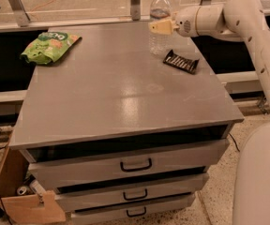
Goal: Pick water bottle
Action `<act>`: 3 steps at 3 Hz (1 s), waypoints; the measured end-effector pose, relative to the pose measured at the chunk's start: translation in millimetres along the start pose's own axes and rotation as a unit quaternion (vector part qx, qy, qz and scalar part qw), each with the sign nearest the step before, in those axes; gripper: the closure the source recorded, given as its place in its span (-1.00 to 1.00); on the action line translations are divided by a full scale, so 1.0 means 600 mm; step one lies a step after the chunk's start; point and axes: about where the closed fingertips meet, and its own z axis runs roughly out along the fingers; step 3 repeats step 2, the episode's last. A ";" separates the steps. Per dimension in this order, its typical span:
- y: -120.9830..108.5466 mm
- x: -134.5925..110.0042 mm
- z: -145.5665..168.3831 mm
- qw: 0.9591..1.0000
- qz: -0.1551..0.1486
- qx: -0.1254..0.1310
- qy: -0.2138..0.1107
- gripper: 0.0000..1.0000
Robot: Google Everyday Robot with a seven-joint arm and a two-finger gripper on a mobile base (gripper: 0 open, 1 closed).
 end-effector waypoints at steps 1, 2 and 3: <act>0.049 -0.074 0.006 0.997 -0.047 -0.035 -0.042 1.00; 0.113 -0.150 -0.013 0.990 -0.094 -0.062 -0.087 1.00; 0.113 -0.150 -0.013 0.990 -0.094 -0.062 -0.087 1.00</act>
Offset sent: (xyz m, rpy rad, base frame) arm -0.1008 0.0778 0.1344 0.0856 -0.3465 0.2675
